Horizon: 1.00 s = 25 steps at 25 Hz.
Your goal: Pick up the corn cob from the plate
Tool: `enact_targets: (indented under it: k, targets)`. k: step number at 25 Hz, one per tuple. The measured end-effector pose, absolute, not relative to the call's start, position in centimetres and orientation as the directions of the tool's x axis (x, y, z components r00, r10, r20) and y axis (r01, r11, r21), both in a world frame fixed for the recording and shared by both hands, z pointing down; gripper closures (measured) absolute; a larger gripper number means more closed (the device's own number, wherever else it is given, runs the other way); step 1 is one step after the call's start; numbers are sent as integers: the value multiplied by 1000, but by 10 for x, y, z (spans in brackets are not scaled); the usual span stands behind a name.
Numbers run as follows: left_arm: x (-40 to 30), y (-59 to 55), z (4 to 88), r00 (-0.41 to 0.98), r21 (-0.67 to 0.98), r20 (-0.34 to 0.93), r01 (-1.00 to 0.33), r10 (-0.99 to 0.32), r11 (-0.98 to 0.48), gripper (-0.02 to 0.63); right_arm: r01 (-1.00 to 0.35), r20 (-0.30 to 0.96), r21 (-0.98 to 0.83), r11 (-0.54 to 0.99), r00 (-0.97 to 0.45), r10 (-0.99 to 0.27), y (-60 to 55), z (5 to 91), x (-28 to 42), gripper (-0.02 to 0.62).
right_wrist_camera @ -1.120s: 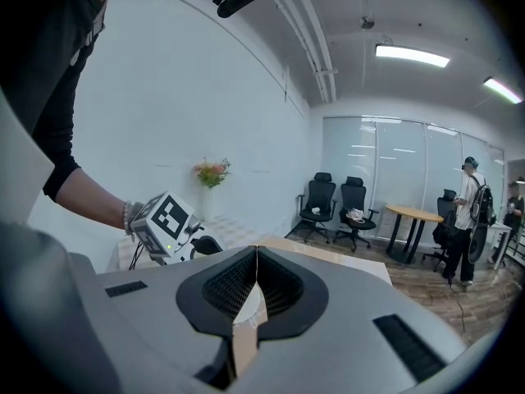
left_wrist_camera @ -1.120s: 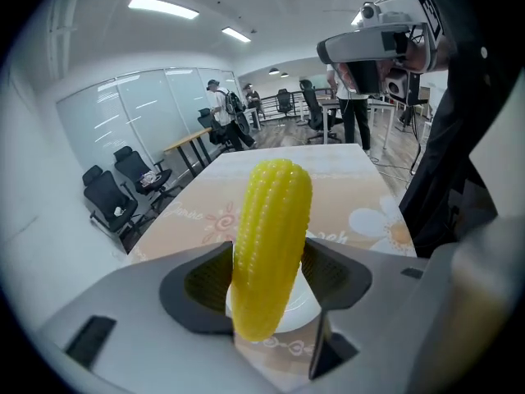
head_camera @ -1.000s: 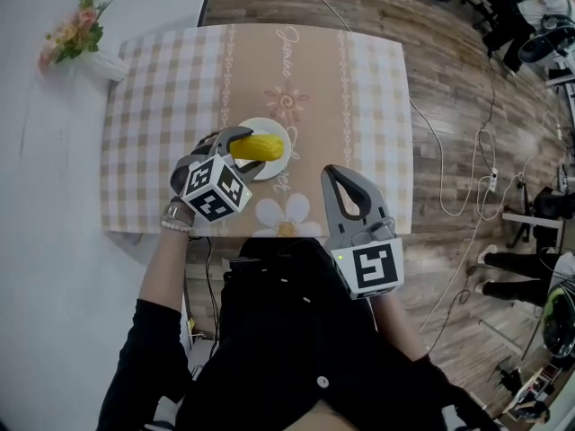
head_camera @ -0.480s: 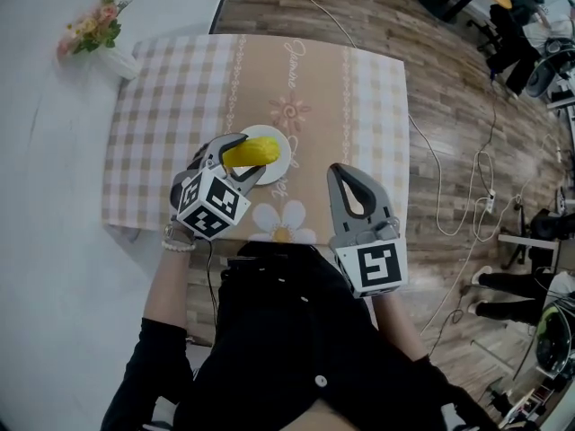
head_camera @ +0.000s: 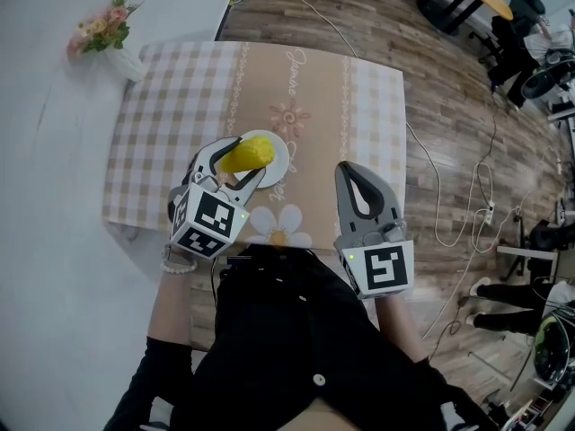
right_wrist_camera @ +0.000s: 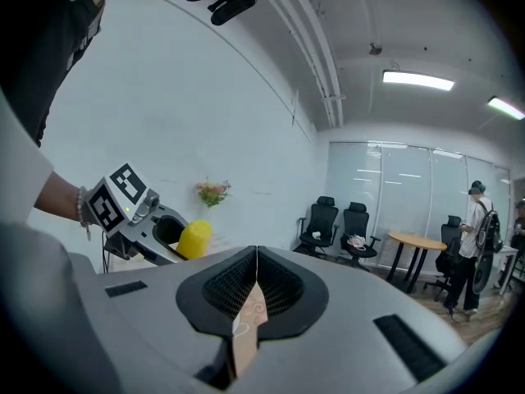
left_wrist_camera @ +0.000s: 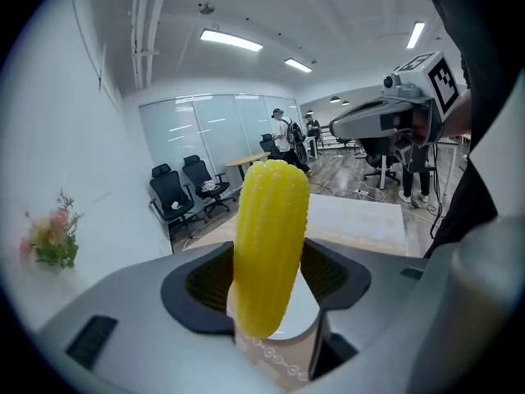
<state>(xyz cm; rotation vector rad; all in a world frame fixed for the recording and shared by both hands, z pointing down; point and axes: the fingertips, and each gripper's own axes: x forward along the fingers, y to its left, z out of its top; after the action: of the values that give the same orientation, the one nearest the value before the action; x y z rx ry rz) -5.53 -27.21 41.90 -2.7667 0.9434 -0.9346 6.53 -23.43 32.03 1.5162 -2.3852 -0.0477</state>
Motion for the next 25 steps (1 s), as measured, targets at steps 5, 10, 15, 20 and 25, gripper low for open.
enact_targets:
  k: [5,10,15,20,25]
  targets:
    - [-52,-262,391,626,-265,479,-565,-615,-782,342,-879,212,212,427,-386,-898,-234,308,72,555]
    - [-45,-249,372,639,-273,446,-570,-627,-775,342,-875,189,238,421,-384,-904,-232,296,75,555]
    - [-47,-237,365,636,-277,433,-580,-639,-766,344,-870,167,273,412,-378,-910,-233,289,77,555]
    - [-51,-231,364,621,-304,436,-579,-651,-756,344,-865,170,278,417,-383,-908,-237,289,75,555]
    - [-56,-228,365,613,-306,446,-581,-652,-754,345,-857,181,286,428,-390,-903,-239,293,67,555]
